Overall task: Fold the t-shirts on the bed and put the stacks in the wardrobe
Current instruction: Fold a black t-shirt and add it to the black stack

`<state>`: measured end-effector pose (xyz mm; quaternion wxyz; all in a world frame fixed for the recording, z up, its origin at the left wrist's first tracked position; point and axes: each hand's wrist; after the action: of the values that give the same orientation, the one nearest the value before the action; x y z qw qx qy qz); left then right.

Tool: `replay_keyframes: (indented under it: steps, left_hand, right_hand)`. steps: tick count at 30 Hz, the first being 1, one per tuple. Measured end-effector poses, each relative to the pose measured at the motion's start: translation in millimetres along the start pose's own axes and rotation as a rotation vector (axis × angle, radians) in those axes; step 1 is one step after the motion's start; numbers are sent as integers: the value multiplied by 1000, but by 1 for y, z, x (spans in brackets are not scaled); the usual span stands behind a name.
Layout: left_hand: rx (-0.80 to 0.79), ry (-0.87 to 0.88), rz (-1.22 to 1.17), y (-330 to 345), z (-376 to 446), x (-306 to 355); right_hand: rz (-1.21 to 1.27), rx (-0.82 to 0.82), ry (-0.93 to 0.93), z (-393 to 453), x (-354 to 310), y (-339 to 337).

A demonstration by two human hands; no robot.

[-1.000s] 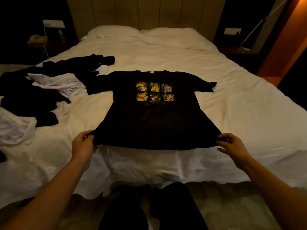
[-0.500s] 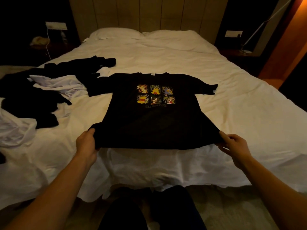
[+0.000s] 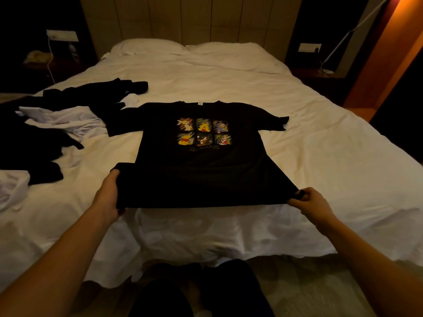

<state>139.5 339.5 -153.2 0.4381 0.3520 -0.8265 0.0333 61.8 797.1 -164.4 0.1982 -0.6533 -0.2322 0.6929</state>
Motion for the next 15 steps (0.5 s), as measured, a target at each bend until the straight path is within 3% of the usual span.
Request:
replay_keyframes:
  steps: [4, 9, 13, 15]
  left_hand:
    - [106, 16, 19, -12, 8, 1]
    - [230, 112, 157, -10, 0, -11]
    - [260, 232, 270, -20, 0, -32]
    - [387, 354, 307, -30, 2, -37]
  right_hand:
    - [21, 111, 39, 14, 10, 5]
    - [310, 243, 137, 25, 15, 8]
    - [277, 308, 118, 18, 24, 6]
    - [241, 317, 77, 13, 24, 5]
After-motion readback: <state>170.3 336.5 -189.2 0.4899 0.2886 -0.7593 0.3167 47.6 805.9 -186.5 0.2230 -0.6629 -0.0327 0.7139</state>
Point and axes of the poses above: each hand's wrist, its own z-axis towards the middle knuckle, its own y-axis out of the palm, x = y × z, and after that the axes turned 13 degrees about -y, right-handed
